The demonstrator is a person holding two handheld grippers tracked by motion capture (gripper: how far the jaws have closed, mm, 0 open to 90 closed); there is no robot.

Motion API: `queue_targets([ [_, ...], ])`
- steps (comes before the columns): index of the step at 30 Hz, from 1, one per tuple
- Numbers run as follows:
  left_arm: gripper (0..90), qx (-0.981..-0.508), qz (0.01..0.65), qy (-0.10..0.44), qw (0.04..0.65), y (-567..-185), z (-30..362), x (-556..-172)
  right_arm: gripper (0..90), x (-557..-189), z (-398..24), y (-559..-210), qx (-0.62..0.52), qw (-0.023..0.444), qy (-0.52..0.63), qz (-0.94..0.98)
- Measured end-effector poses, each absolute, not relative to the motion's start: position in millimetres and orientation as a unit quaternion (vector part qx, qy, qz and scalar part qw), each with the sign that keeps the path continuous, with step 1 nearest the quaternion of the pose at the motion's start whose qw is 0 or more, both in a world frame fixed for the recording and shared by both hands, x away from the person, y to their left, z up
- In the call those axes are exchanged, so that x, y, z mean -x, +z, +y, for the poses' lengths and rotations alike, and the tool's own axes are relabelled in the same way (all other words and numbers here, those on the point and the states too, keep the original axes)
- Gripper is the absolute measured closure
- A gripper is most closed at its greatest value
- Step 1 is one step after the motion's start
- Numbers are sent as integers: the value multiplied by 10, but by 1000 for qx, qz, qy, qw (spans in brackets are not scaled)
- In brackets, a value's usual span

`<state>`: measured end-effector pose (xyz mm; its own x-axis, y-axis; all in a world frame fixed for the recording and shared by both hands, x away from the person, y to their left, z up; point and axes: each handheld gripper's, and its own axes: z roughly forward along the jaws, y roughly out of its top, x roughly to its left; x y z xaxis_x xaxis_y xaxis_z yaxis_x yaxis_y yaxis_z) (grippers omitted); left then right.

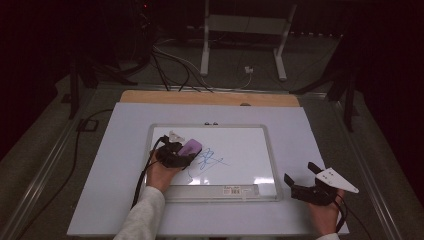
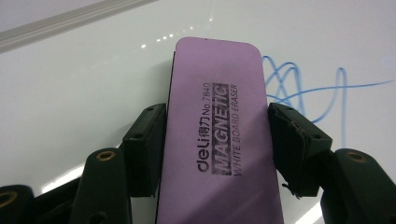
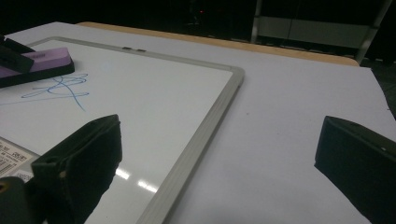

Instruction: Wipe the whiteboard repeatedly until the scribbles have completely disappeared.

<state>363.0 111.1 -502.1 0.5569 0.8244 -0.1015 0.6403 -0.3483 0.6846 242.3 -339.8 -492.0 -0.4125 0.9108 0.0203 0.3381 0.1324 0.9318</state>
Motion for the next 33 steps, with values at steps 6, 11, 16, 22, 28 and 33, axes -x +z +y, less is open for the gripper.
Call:
queue_targets([
  [6, 416, -798, 477, 143, 340, -5016, 1230, -3681, 7, -2423, -3399, -4921, -453, 298, 479, 690],
  [11, 416, -807, 463, 132, 341, -5013, 1133, -3626, 7, -2431, -3389, -4927, -451, 298, 478, 692],
  [16, 416, -829, 429, 137, 333, -4990, 968, -3528, 7, -2430, -3378, -4928, -451, 297, 477, 694],
  [22, 417, -811, 460, 155, 325, -4995, 1108, -3635, 7, -2424, -3393, -4925, -453, 297, 478, 691],
  [28, 418, -797, 489, 148, 324, -4996, 1206, -3690, 7, -2433, -3384, -4930, -451, 297, 476, 694],
  [33, 417, -817, 457, 126, 329, -4989, 1024, -3557, 7, -2432, -3373, -4930, -450, 297, 476, 694],
])
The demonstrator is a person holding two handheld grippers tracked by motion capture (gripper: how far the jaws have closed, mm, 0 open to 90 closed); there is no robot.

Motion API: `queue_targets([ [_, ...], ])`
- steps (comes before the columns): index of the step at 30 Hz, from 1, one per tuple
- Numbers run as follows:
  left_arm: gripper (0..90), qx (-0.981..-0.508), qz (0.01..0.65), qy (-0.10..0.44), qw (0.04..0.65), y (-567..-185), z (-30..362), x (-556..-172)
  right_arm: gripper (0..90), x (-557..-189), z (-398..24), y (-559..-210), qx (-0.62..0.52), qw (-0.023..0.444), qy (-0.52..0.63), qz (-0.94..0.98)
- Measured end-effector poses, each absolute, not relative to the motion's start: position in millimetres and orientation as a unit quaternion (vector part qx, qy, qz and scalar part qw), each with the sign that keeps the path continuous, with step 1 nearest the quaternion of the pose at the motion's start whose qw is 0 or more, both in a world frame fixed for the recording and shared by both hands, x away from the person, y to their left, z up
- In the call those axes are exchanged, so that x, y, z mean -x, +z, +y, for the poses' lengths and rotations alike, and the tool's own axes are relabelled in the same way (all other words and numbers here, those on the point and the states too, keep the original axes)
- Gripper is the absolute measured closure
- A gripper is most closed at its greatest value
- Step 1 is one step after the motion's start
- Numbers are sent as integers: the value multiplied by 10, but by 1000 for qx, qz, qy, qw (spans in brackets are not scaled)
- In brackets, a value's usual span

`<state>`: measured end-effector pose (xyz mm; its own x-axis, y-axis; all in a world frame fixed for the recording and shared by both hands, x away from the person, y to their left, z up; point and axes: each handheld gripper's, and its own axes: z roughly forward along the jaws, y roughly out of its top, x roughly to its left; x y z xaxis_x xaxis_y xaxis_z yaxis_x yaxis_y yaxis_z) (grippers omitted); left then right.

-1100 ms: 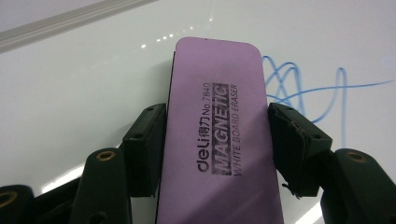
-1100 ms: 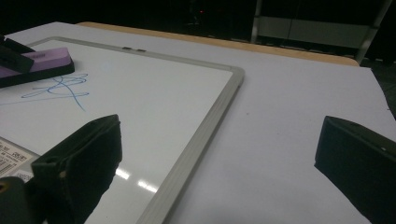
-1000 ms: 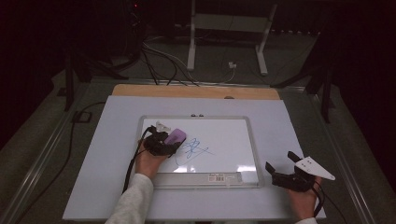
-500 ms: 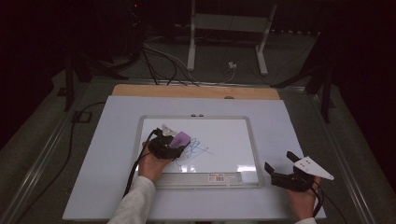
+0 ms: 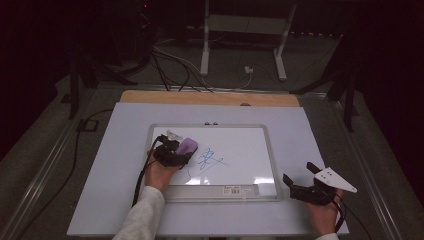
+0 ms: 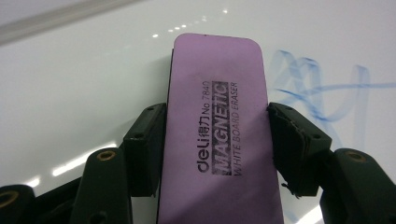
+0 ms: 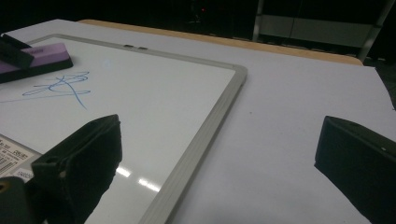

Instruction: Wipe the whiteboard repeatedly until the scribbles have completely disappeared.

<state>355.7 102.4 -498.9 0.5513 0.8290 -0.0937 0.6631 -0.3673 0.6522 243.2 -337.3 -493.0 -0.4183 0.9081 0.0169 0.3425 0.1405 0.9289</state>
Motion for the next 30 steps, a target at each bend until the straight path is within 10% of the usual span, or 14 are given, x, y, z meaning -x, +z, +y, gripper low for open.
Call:
queue_targets([
  [30, 417, -835, 420, 116, 336, -4987, 783, -3272, 7, -2428, -3373, -4928, -451, 297, 476, 694],
])
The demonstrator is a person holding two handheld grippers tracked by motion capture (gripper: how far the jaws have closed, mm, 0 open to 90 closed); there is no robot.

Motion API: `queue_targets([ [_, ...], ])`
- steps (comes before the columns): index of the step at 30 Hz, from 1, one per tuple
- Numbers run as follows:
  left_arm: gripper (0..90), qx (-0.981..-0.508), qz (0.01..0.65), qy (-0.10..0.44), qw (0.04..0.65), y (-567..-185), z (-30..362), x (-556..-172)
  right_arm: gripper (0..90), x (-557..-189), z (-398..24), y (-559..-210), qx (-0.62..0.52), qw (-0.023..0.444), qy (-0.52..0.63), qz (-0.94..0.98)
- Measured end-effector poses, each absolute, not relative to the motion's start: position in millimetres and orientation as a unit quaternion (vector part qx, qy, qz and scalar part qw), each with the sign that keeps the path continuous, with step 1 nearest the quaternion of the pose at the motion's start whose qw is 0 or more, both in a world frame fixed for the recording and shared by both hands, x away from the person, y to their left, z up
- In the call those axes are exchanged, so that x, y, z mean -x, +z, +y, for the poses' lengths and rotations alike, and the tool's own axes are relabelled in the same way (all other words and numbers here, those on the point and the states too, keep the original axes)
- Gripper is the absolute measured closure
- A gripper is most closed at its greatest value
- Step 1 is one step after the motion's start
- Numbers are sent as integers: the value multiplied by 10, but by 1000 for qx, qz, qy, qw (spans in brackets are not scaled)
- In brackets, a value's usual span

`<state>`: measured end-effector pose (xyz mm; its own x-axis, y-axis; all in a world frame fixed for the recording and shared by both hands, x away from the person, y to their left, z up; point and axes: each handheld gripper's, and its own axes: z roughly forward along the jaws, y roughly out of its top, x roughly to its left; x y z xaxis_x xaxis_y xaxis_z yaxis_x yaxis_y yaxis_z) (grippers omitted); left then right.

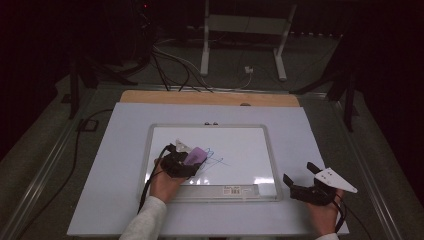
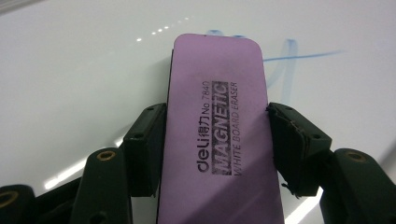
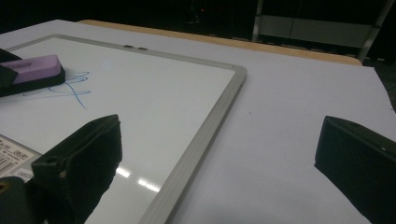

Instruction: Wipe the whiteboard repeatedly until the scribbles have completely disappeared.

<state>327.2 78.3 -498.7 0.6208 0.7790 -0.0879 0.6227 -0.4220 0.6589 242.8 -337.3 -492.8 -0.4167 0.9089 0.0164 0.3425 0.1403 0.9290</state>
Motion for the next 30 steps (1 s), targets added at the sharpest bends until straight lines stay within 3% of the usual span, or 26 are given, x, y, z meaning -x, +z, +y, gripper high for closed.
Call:
queue_targets([
  [8, 417, -847, 398, 117, 334, -4981, 640, -3246, 7, -2424, -3384, -4925, -451, 298, 477, 693],
  [17, 418, -820, 451, 137, 325, -4987, 882, -3475, 7, -2424, -3392, -4924, -453, 297, 478, 692],
  [30, 417, -849, 395, 103, 337, -4980, 510, -3289, 7, -2427, -3380, -4926, -451, 298, 476, 694],
])
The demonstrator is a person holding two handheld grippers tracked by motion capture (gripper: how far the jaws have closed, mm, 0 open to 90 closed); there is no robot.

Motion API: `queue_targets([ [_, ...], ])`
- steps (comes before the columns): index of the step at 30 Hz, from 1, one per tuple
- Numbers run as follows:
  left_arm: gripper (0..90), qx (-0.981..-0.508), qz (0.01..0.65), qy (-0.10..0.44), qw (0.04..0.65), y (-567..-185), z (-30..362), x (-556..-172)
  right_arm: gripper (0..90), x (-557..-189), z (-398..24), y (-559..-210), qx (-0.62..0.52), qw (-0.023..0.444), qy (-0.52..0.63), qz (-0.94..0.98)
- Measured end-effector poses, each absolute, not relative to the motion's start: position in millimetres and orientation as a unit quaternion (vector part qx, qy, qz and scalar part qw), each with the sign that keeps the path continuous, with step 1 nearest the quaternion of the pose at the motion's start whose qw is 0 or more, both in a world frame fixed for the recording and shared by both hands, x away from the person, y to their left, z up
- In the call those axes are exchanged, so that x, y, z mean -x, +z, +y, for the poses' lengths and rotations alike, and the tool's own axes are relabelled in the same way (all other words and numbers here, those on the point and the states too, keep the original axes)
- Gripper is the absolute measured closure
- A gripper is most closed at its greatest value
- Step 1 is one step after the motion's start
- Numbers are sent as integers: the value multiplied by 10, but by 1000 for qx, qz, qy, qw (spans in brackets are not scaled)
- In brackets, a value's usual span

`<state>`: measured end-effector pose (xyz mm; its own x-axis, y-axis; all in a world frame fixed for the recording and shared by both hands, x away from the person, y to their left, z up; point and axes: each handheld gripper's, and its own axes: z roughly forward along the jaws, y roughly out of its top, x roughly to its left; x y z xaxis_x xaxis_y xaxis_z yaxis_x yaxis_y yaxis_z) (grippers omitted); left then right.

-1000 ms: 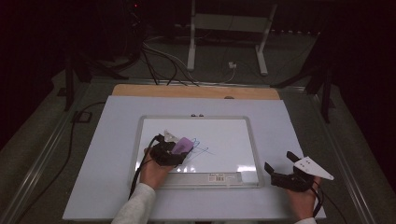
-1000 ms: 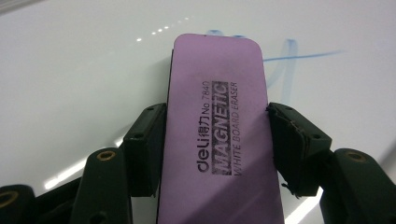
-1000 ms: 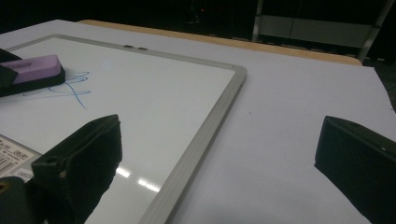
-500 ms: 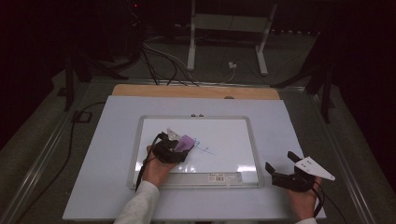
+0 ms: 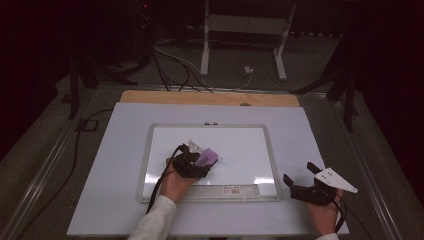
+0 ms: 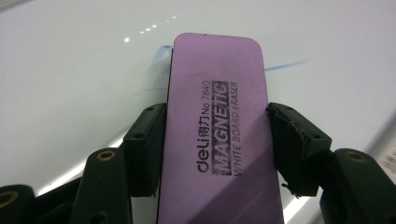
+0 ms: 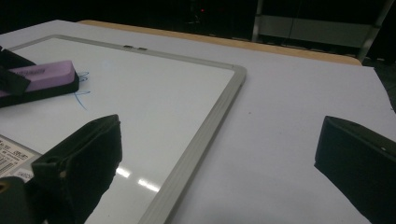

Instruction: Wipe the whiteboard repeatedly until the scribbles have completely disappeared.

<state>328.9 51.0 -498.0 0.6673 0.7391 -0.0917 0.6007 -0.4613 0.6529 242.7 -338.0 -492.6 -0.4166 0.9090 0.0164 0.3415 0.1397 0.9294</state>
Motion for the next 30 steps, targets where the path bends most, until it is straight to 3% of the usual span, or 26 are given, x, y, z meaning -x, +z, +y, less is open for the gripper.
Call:
queue_targets([
  [7, 417, -849, 395, 108, 335, -4981, 561, -3359, 8, -2426, -3382, -4926, -450, 298, 476, 694],
  [18, 418, -822, 458, 148, 305, -4961, 834, -3765, 8, -2433, -3376, -4932, -450, 297, 476, 695],
  [30, 418, -834, 437, 127, 313, -4966, 566, -3793, 8, -2432, -3374, -4930, -450, 297, 476, 695],
])
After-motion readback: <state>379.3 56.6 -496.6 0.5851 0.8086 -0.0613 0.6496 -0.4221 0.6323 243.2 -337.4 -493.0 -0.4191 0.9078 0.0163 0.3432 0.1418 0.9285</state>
